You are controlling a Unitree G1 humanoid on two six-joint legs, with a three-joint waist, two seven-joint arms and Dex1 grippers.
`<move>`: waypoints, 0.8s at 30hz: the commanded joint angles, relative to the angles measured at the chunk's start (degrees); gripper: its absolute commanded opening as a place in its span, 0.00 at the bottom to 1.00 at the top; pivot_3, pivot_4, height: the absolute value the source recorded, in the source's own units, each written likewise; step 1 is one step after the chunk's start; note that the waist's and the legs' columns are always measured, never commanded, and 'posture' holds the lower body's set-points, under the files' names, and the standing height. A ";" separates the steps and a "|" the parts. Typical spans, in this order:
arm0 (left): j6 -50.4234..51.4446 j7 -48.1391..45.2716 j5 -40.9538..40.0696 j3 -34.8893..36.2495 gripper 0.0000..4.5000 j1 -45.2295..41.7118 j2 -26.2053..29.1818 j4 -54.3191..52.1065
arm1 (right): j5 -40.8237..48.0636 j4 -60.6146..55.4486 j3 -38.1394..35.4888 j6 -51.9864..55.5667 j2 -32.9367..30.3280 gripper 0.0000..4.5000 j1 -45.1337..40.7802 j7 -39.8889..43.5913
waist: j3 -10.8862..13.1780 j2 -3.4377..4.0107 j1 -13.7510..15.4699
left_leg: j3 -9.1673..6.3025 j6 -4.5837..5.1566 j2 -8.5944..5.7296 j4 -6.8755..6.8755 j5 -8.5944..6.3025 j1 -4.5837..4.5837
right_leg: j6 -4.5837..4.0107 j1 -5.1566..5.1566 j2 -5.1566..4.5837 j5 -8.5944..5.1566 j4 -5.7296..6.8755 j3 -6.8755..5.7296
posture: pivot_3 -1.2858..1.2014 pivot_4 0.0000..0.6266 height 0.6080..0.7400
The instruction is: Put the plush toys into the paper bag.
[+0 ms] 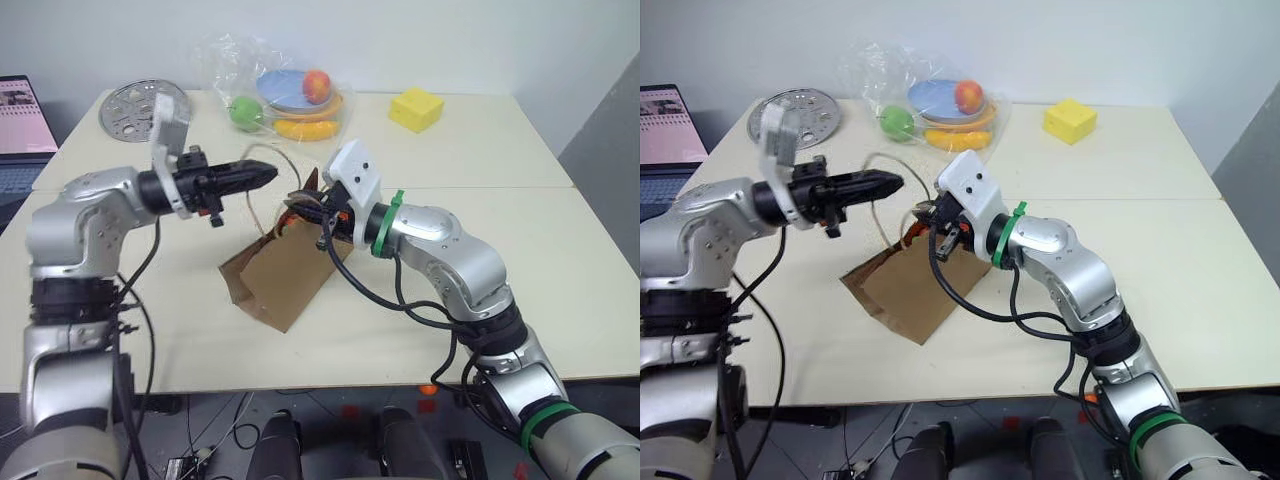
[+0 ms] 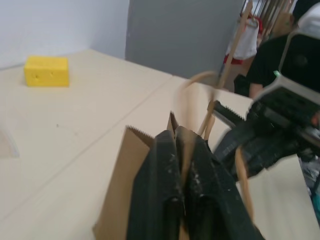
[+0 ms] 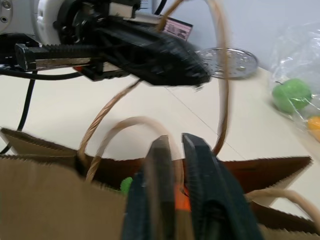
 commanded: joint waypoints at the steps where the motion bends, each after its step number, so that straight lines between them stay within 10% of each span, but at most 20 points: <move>1: 3.03 1.89 -3.35 4.80 0.34 2.63 2.96 -6.84 | 1.79 -3.60 -1.20 -0.42 -1.99 0.38 -1.14 3.75 | 0.00 0.00 0.10 | 0.00 0.00 0.00 0.00 0.00 0.00 | 0.00 0.00 0.00 0.00 0.00 0.00 | 0.52 0.24 1.00; 9: 13.70 6.81 -10.53 22.43 0.91 24.33 11.23 -29.62 | 8.38 -8.44 -5.88 1.87 -9.62 1.00 -1.55 12.23 | 0.02 -0.02 -0.46 | 0.05 0.00 0.03 -0.03 -0.01 -0.01 | 0.00 -0.05 -0.01 0.00 -0.03 0.05 | 0.52 0.24 1.00; 15: 16.83 12.43 -16.97 33.23 1.00 39.43 8.21 -43.56 | 12.44 -9.37 -7.07 0.51 -15.95 1.00 -1.63 21.52 | 0.03 0.01 0.22 | 0.11 -0.01 0.10 -0.09 -0.01 0.02 | -0.22 -0.12 0.00 -0.14 -0.01 0.04 | 0.52 0.24 1.00; 24: 5.64 22.09 -10.28 26.97 1.00 53.58 -3.64 -53.23 | 16.88 -9.99 -9.63 2.29 -25.42 1.00 -3.09 29.99 | 0.01 -0.04 1.31 | 0.29 -0.01 0.08 0.18 -0.01 0.08 | -0.31 0.03 -0.01 -0.17 -0.09 0.22 | 0.52 0.24 1.00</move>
